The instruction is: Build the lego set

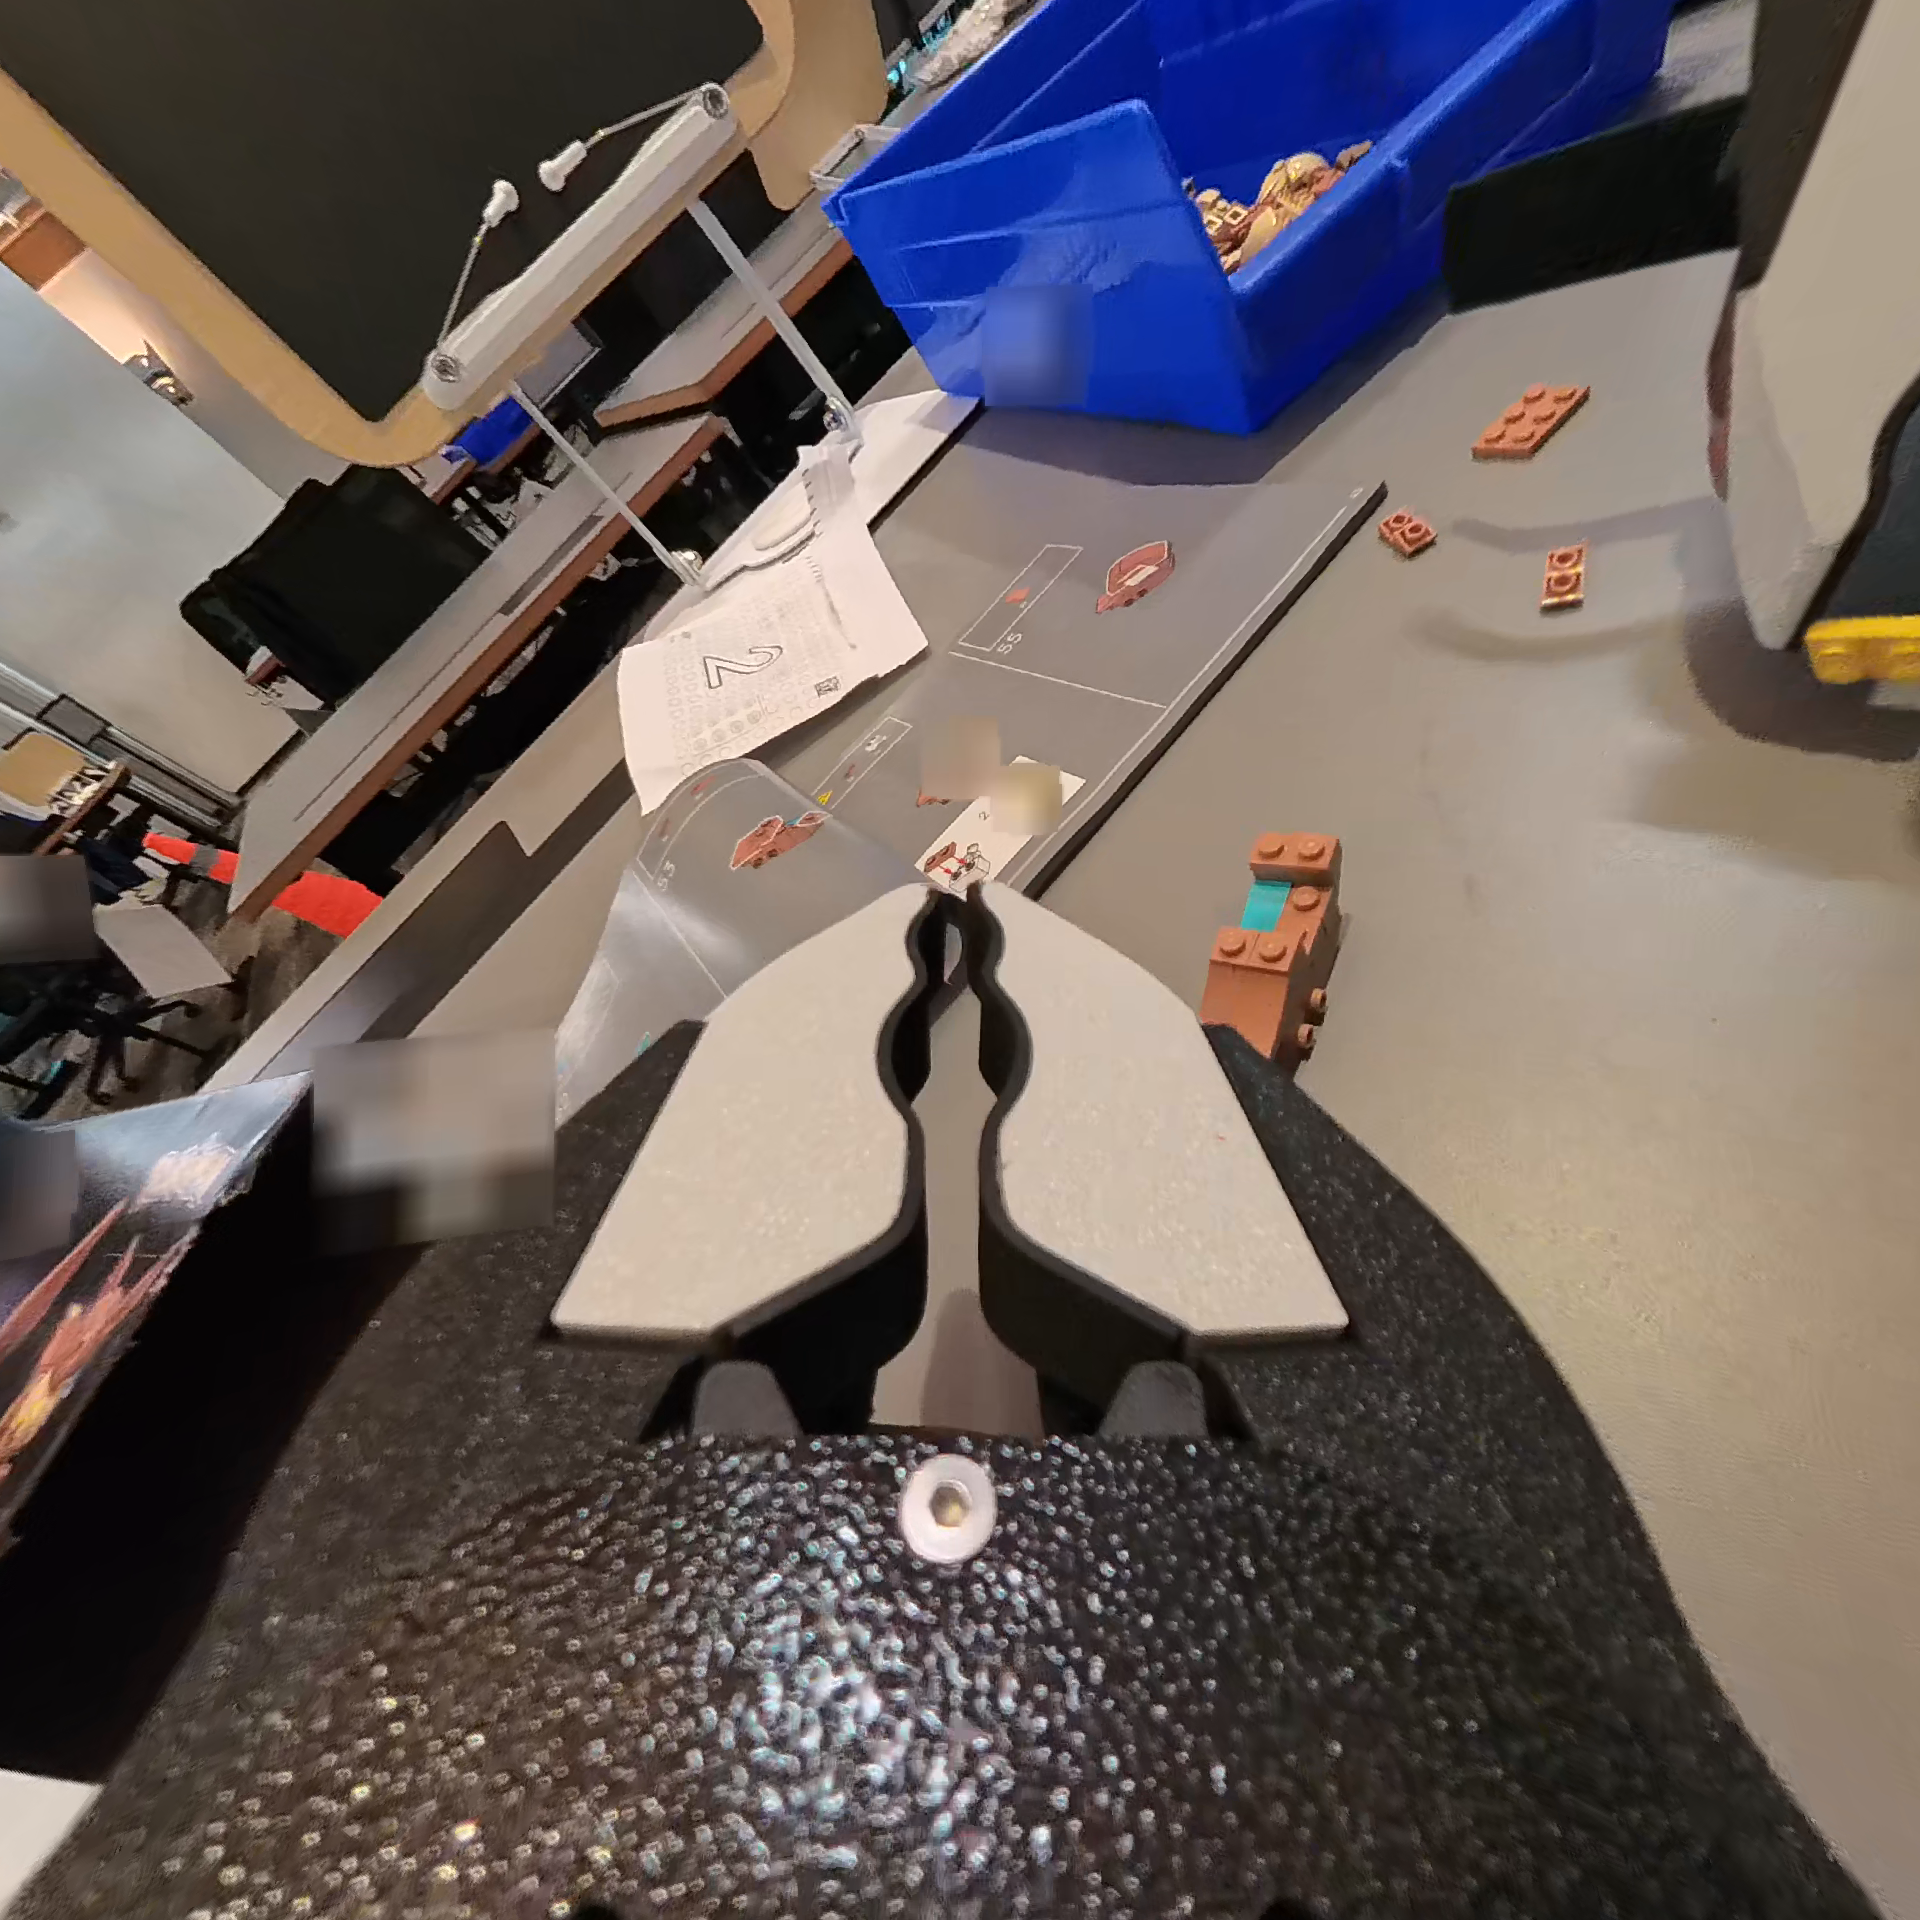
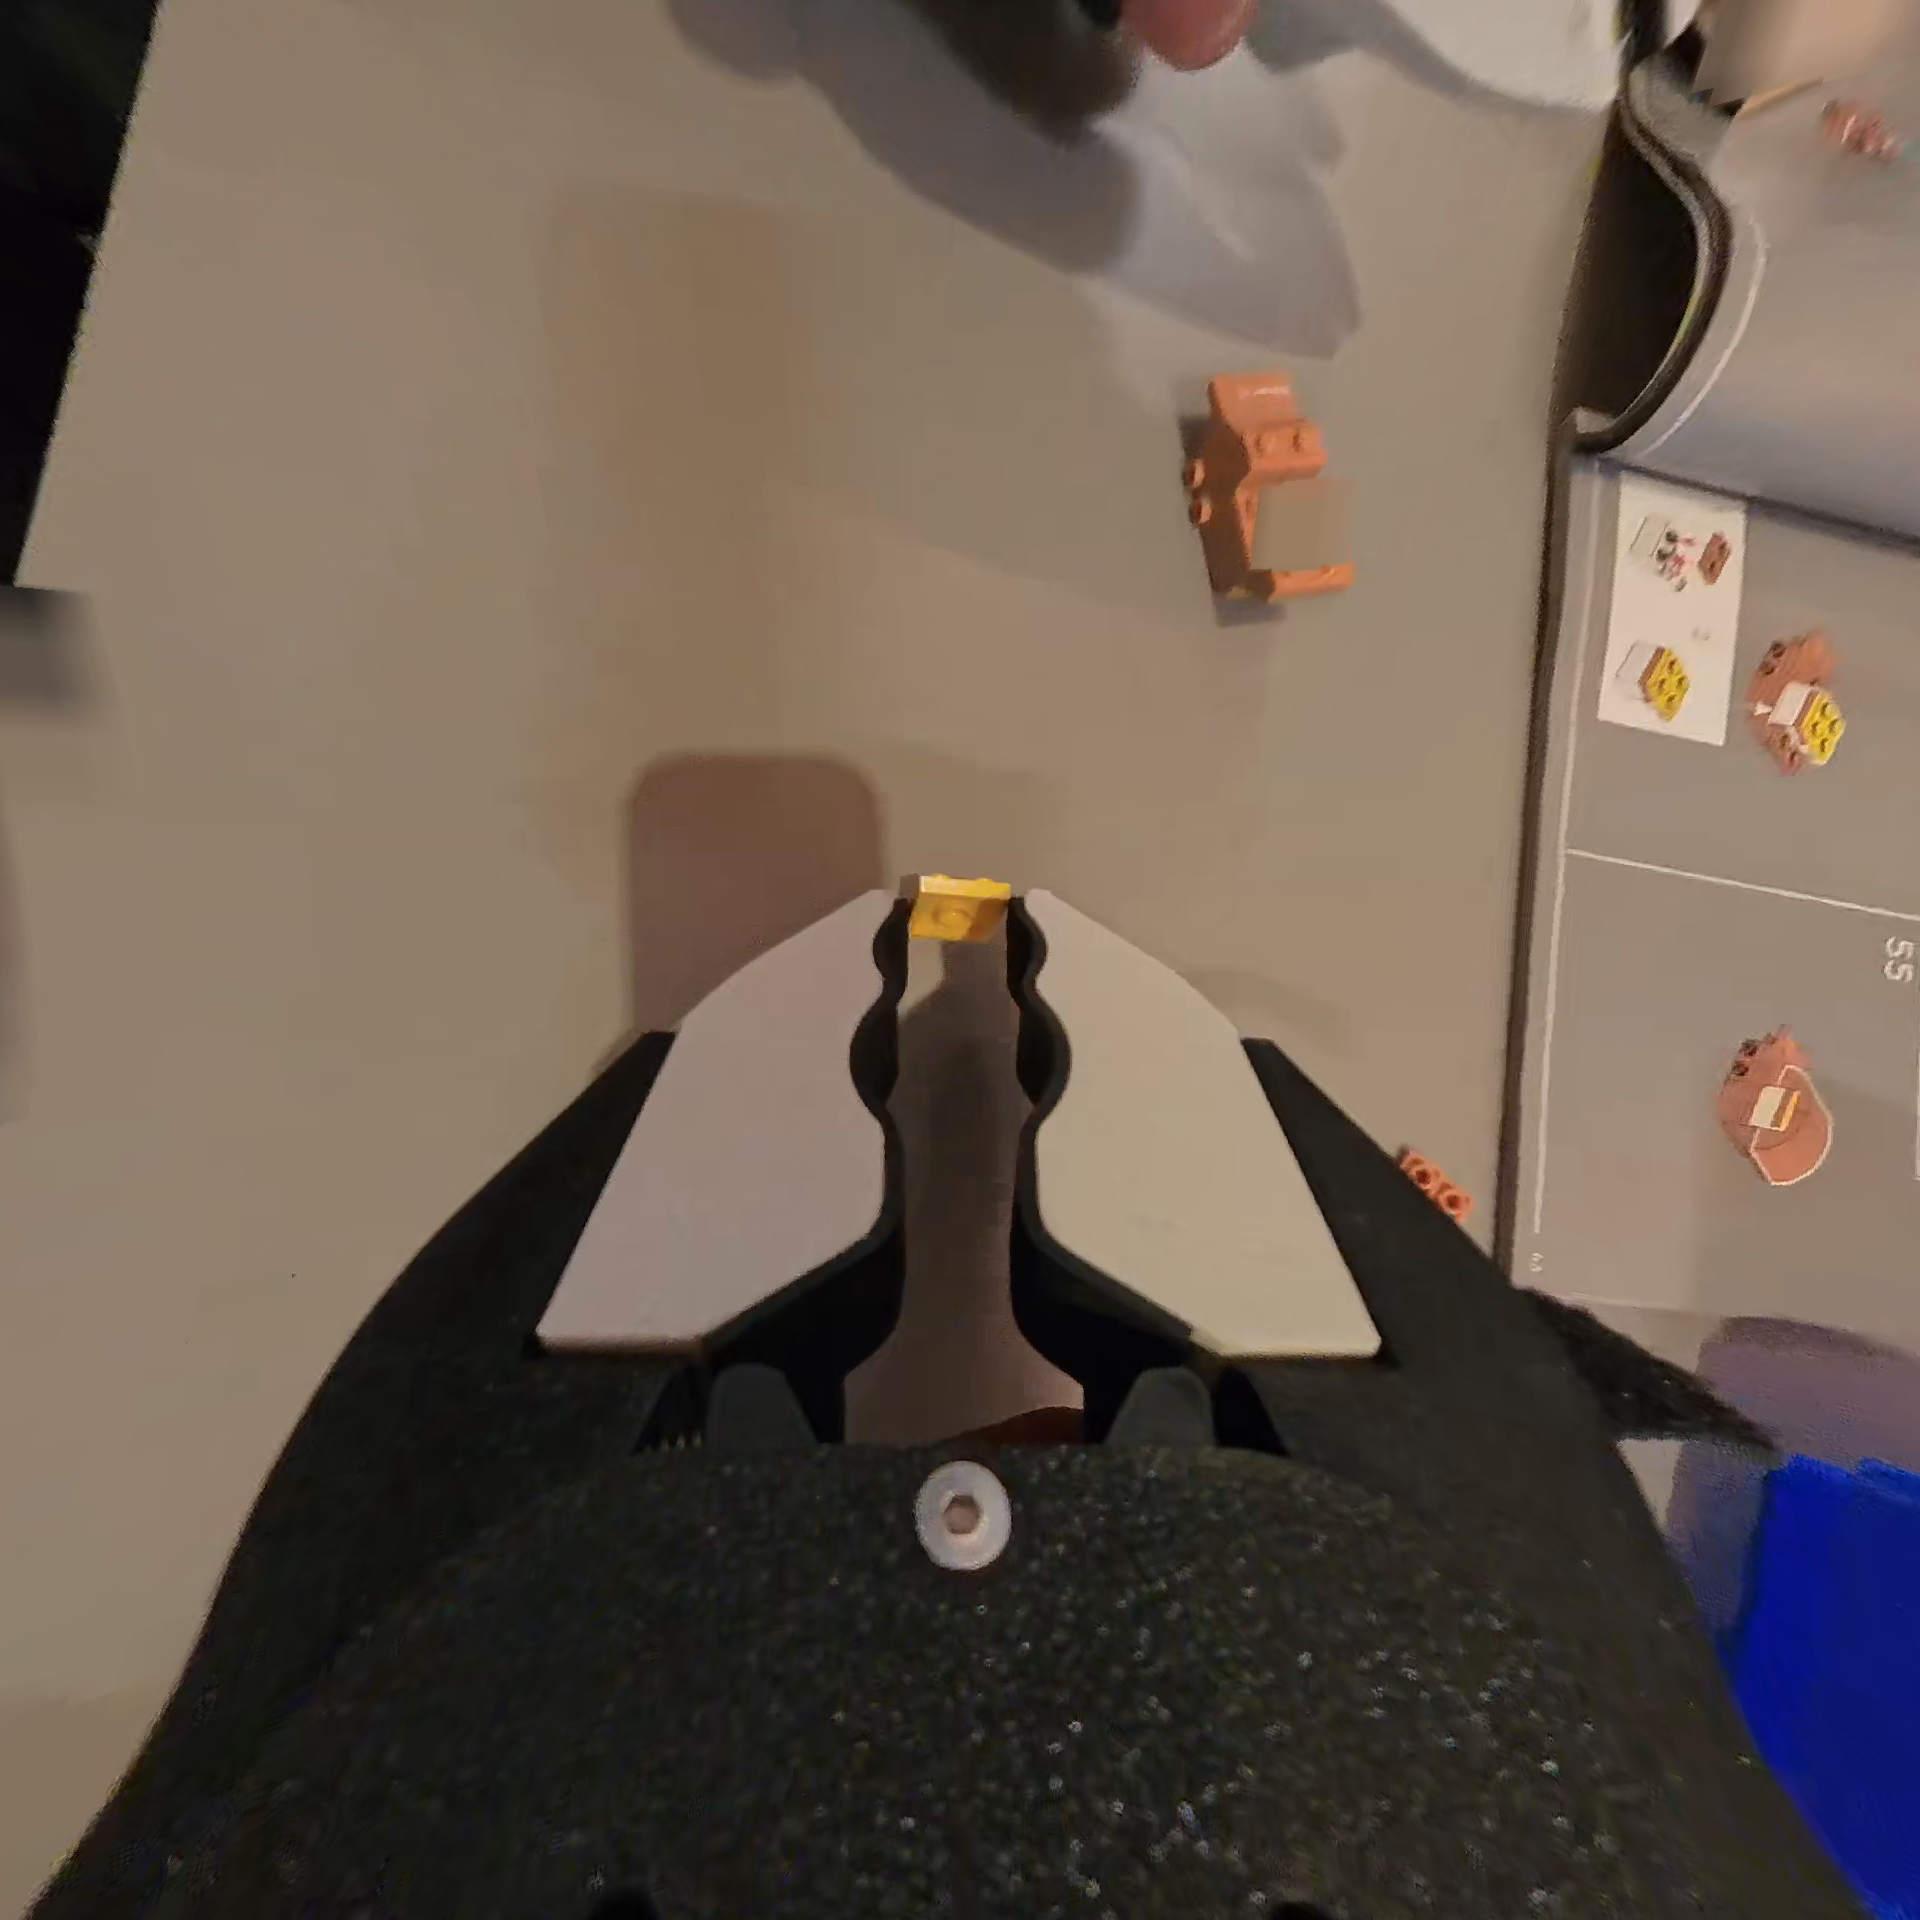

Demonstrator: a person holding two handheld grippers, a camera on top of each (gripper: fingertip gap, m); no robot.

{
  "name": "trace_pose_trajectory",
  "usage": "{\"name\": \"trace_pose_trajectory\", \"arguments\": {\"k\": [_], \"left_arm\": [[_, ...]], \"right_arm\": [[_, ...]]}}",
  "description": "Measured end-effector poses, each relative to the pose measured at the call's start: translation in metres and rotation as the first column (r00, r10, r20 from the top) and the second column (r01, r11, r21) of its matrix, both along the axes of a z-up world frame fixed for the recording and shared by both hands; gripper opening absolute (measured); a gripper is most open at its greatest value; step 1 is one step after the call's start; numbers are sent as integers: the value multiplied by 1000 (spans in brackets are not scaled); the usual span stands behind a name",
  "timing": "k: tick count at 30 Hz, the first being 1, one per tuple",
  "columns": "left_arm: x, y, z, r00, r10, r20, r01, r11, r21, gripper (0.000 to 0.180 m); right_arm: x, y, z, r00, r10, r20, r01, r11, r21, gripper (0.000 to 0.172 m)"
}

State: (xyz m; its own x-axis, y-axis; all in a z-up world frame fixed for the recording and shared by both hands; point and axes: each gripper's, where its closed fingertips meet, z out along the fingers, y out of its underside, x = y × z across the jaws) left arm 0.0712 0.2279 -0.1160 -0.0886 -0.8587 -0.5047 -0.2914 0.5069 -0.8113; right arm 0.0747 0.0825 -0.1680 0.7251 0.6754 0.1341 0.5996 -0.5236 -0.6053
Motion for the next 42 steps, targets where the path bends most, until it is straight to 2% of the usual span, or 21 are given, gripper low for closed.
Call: {"name": "trace_pose_trajectory", "arguments": {"k": [4, 11, 21, 32, 36, 42], "left_arm": [[1, 2, -3, 1000, 9, -2, -9, 997, 71, 3], [3, 8, -5, 999, 38, 27, -40, 995, 86, 4], [2, 22, 5, 991, 85, 101, -92, 994, 60, 5], [12, 46, 15, 978, 122, 166, -129, 991, 29, 5], [16, 42, 11, 983, 99, 152, -111, 991, 72, 5], [12, 44, 17, 977, 107, 186, -115, 993, 29, 5]], "right_arm": [[-5, -2, -9, 1000, -19, -25, 19, 1000, 10, 17], [2, 3, -8, 989, -98, -111, 105, 992, 66, 17], [5, 3, -3, 987, -109, -117, 125, 983, 137, 30], [11, 9, 10, 953, -140, -268, 180, 975, 132, 29], [11, 9, 11, 952, -139, -271, 180, 974, 134, 28], [9, 9, 9, 962, -136, -239, 174, 974, 147, 27]]}}
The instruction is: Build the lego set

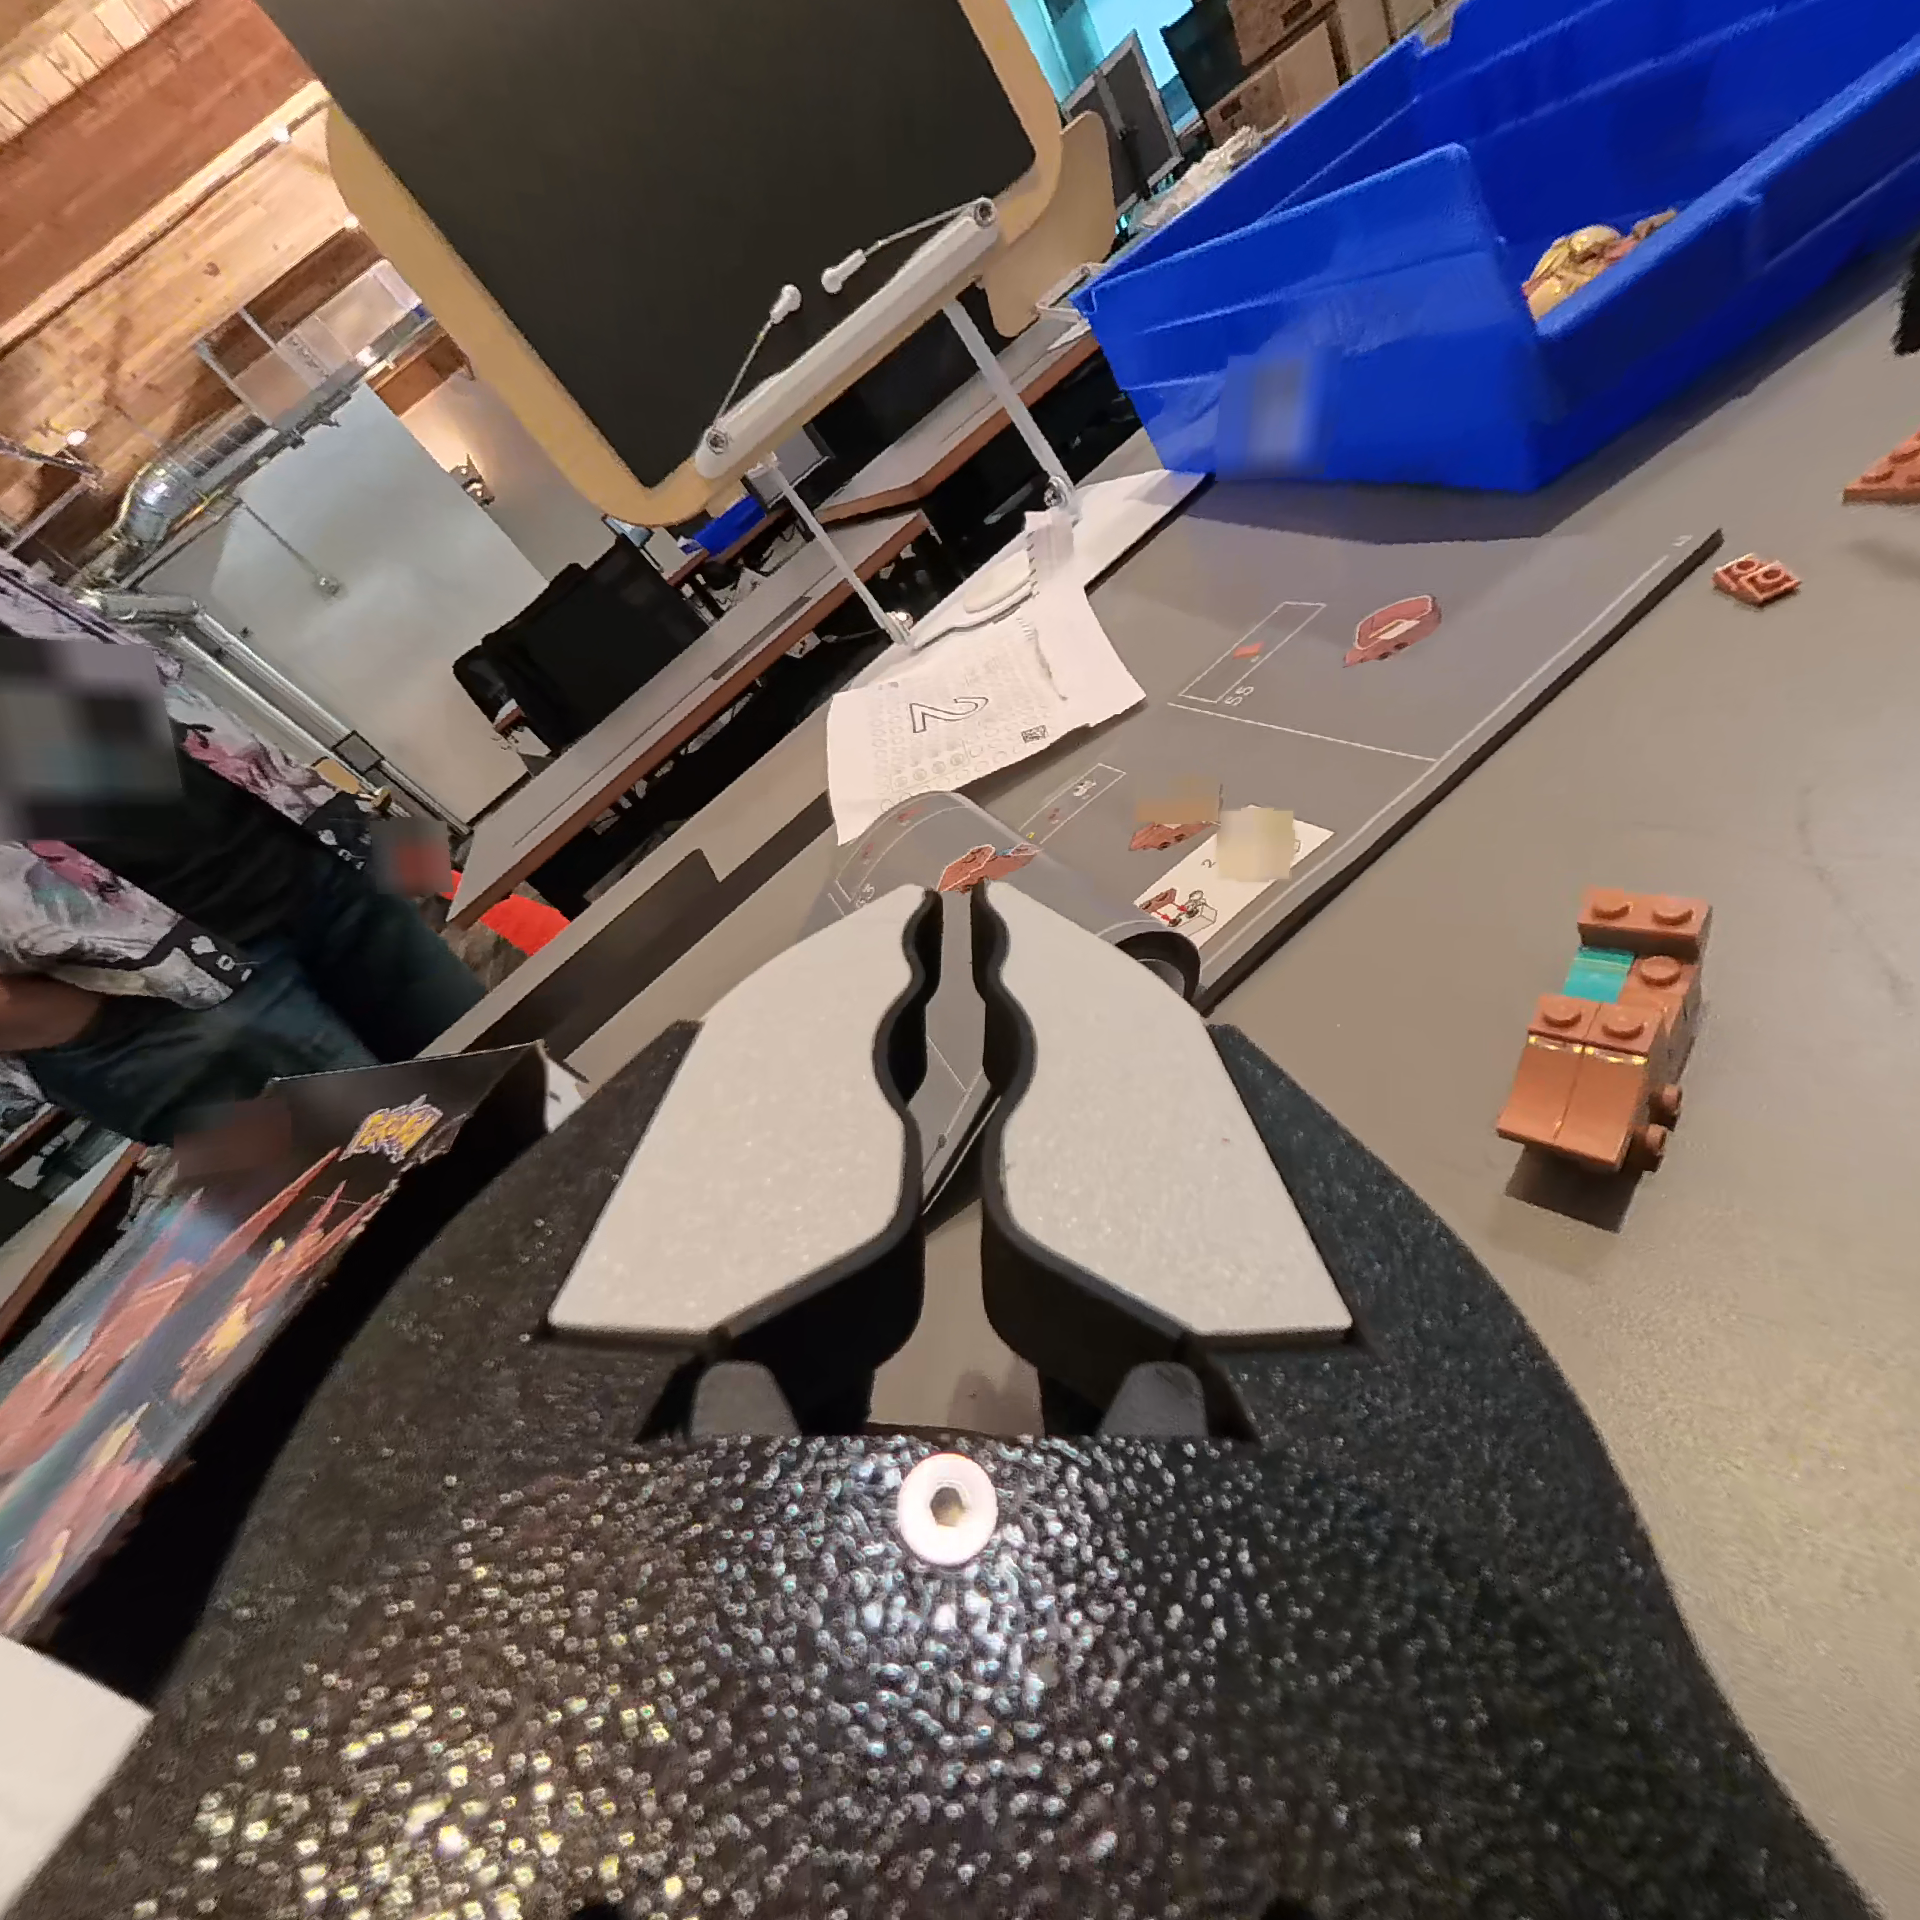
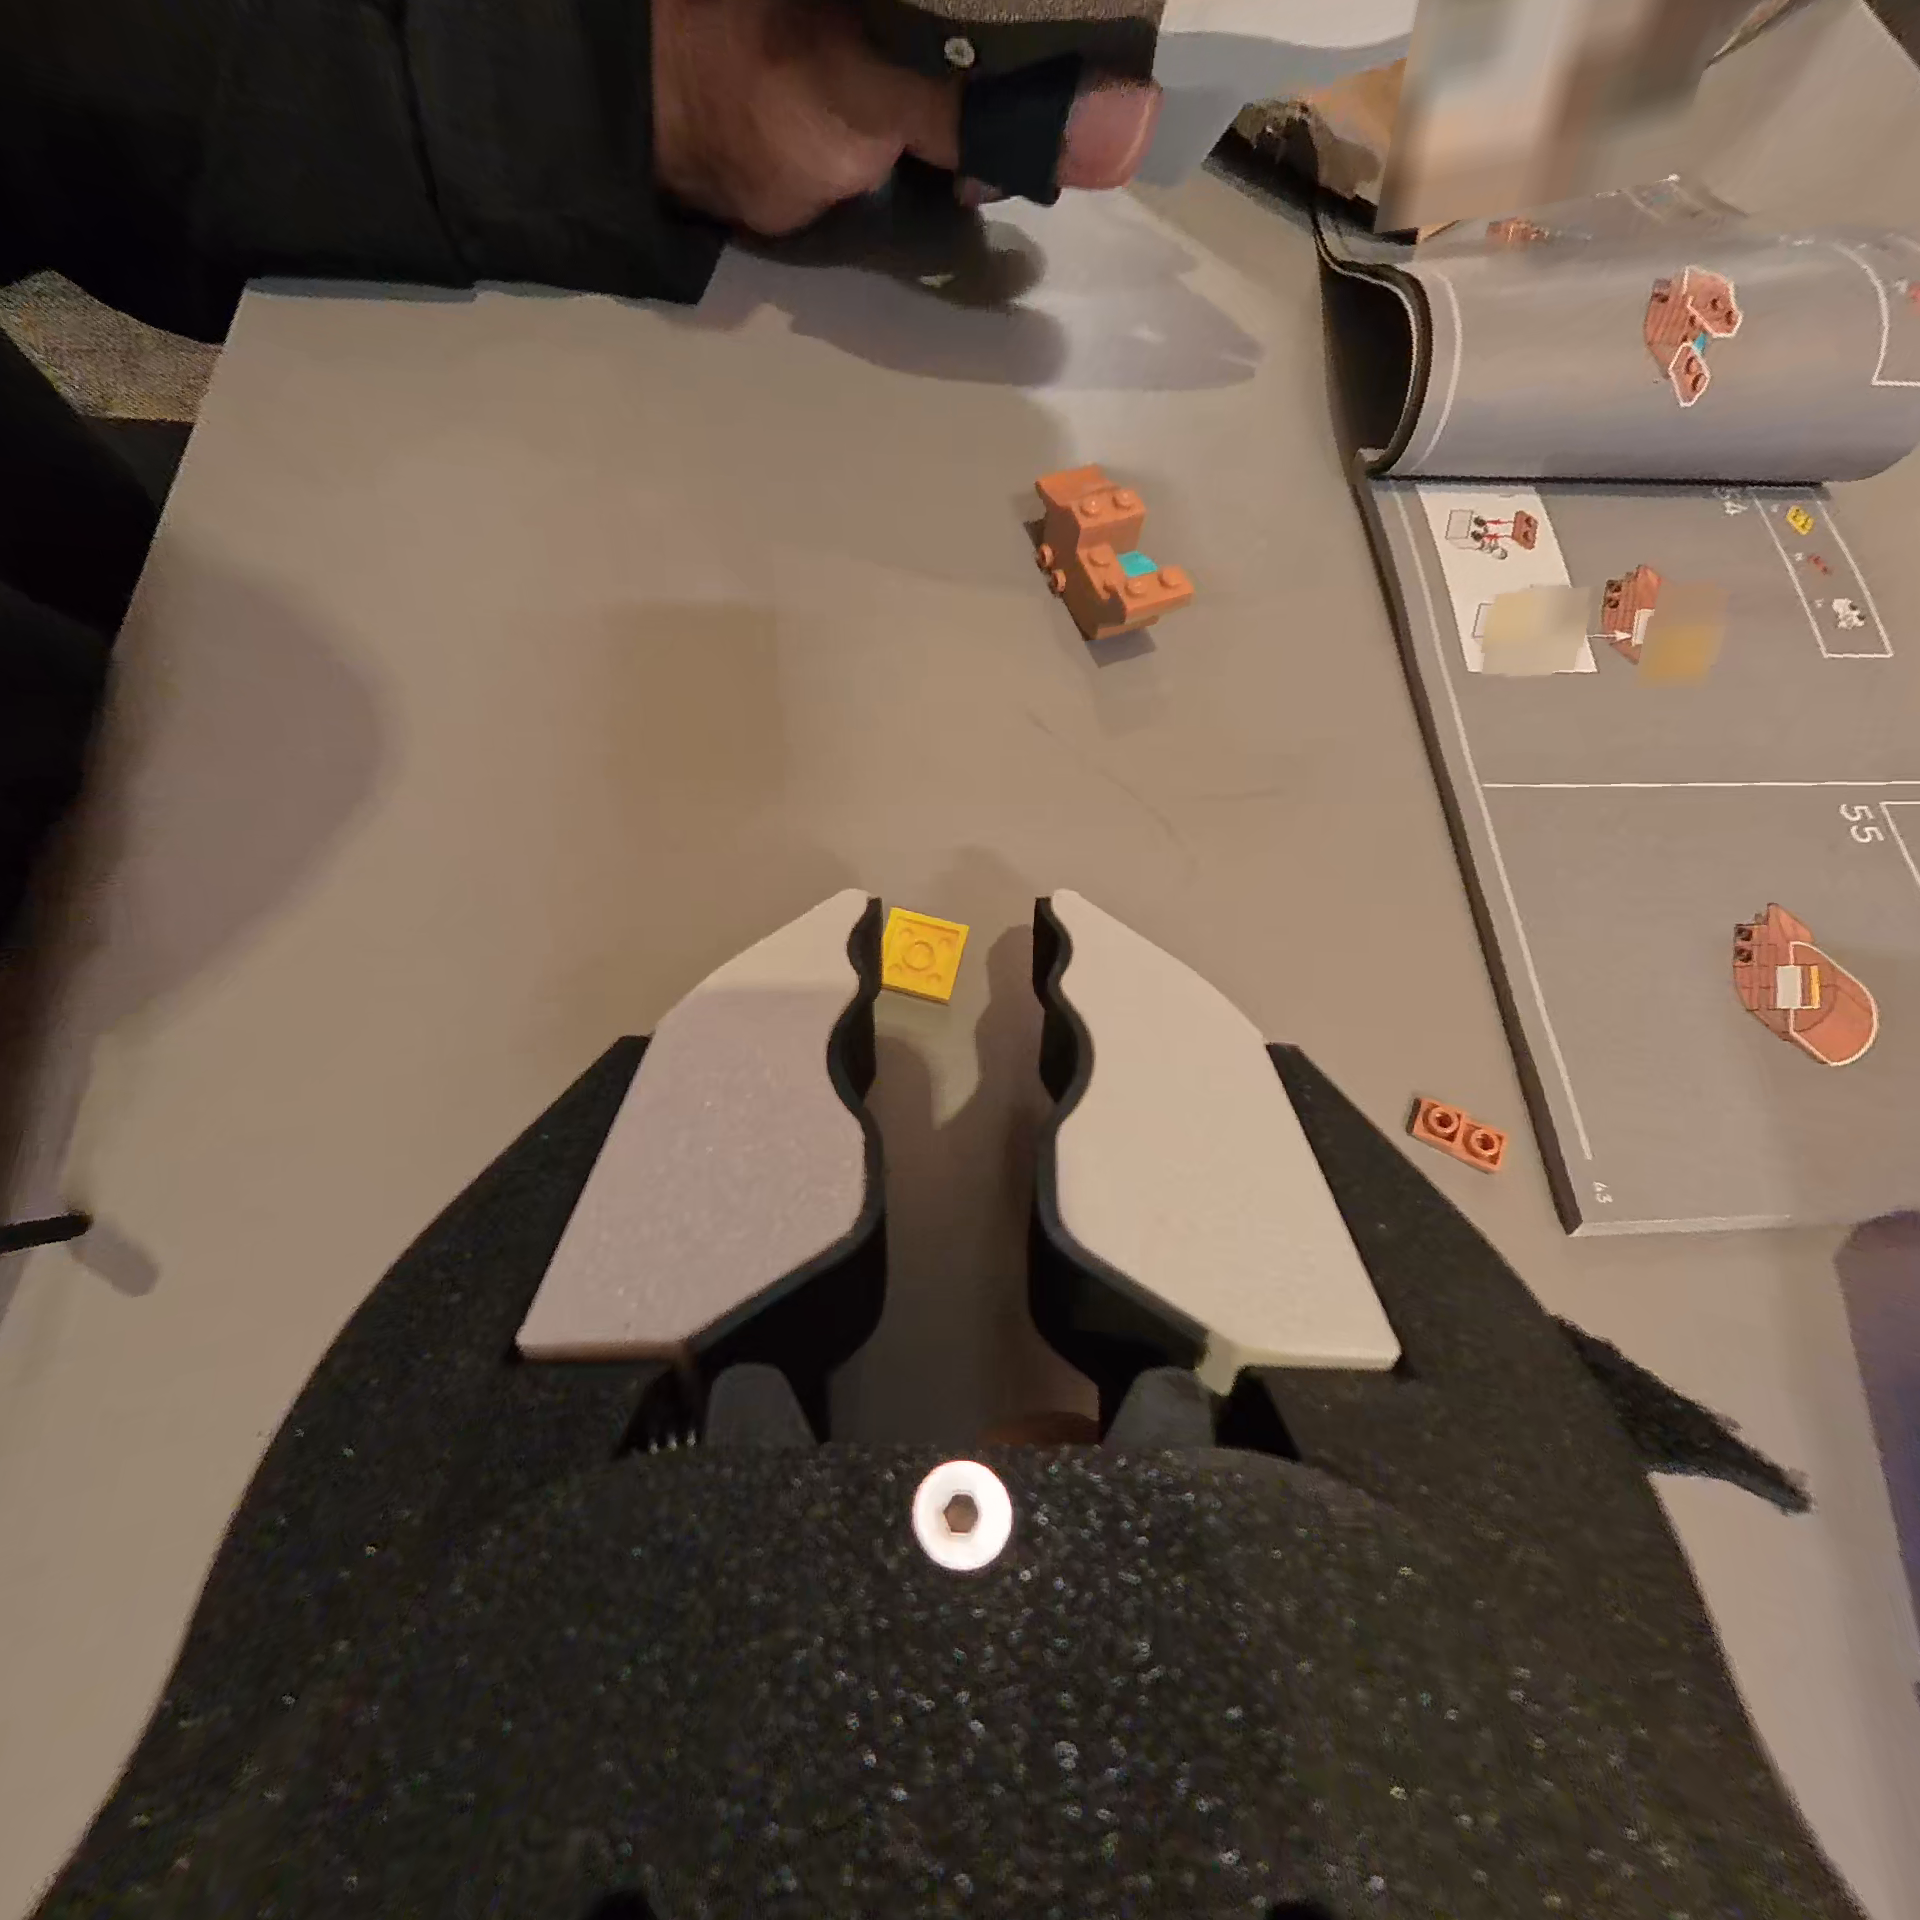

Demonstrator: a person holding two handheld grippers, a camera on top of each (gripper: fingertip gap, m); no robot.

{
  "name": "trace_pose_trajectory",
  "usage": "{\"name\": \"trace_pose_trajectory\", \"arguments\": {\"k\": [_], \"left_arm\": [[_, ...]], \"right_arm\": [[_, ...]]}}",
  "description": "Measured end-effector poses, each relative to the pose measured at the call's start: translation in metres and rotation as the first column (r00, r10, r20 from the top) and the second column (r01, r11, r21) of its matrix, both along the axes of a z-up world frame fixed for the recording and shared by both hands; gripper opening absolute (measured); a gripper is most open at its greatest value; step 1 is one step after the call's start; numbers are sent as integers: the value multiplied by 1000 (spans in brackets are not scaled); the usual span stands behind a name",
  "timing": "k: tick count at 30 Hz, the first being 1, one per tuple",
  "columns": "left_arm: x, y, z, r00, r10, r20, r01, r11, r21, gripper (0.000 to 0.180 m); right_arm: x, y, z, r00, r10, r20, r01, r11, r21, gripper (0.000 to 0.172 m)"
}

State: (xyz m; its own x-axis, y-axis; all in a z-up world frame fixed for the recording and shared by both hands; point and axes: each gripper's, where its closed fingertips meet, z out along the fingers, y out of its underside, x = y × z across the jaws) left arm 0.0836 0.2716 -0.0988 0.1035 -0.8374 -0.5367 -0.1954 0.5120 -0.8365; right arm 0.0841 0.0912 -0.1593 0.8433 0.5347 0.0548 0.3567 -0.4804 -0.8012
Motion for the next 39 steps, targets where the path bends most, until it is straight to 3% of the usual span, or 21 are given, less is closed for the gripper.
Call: {"name": "trace_pose_trajectory", "arguments": {"k": [23, 30, 39], "left_arm": [[-1, -9, -4, 1000, -10, -26, 11, 1000, 22, 5], [4, -10, -2, 999, -28, -23, 28, 999, -32, 5], [31, -12, 58, 992, -104, 76, 114, 983, -147, 4]], "right_arm": [[3, 1, 1, 999, -37, 36, 36, 999, 33, 26], [4, 3, 2, 997, -46, 54, 43, 998, 52, 24], [7, 5, 9, 996, -79, 46, 75, 993, 96, 19]]}}
